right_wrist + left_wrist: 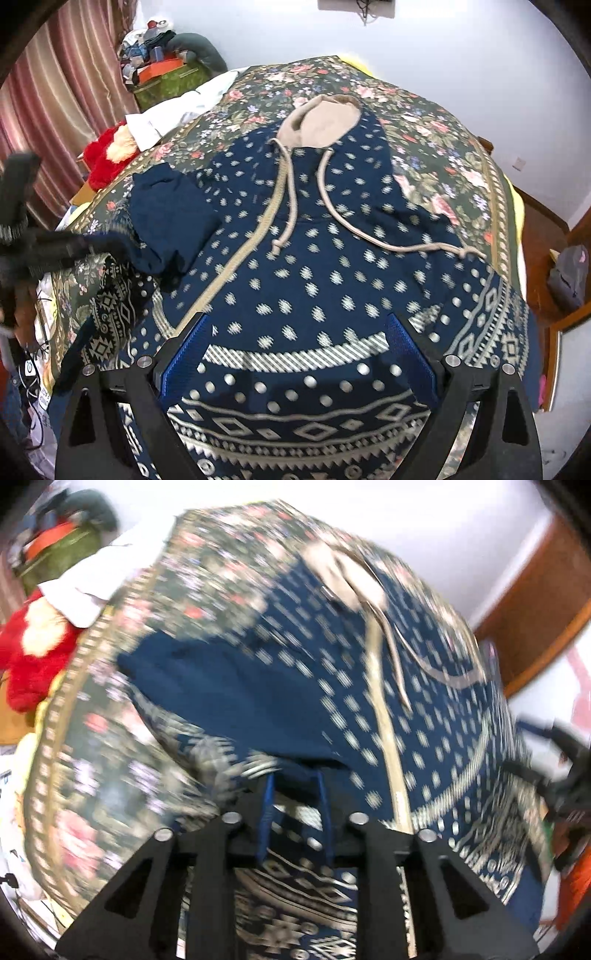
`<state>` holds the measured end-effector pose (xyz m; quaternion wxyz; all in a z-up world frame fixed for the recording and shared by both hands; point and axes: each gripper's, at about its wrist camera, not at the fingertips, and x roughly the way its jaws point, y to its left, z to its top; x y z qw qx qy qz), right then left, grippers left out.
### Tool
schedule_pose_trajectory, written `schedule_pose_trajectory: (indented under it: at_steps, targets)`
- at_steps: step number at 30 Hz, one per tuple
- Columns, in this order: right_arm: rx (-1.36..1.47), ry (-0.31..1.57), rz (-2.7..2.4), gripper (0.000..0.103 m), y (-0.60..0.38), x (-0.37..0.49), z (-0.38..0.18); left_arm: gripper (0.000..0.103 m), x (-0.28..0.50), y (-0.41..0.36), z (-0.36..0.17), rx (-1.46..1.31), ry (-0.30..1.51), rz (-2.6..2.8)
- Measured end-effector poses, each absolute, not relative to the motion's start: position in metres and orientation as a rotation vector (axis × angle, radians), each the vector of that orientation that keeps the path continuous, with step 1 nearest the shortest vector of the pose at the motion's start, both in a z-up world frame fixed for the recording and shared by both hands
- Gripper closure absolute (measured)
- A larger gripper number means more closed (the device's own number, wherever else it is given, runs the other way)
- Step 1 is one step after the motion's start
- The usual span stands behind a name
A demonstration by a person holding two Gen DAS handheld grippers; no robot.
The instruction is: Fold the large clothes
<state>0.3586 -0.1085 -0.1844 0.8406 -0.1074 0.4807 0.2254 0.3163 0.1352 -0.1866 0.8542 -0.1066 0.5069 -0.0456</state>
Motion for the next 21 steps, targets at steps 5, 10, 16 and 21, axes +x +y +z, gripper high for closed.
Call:
schedule_pose_trajectory:
  at_steps: [5, 10, 16, 21]
  targets:
    - [-0.205, 1.035, 0.504, 0.009, -0.093, 0.367, -0.193, 0.078, 0.348, 0.209, -0.185, -0.457, 1.064, -0.039]
    - [-0.215, 1.057, 0.503, 0.009, -0.090, 0.377, -0.204, 0.078, 0.368, 0.239, -0.190, -0.641, 1.080, -0.118]
    - [-0.159, 1.095, 0.493, 0.009, -0.097, 0.392, -0.218, 0.077, 0.356, 0.248, -0.157, -0.512, 1.029, -0.081]
    - [-0.088, 1.103, 0.494, 0.009, -0.101, 0.399, -0.220, 0.061, 0.376, 0.279, -0.168, -0.514, 1.023, 0.053]
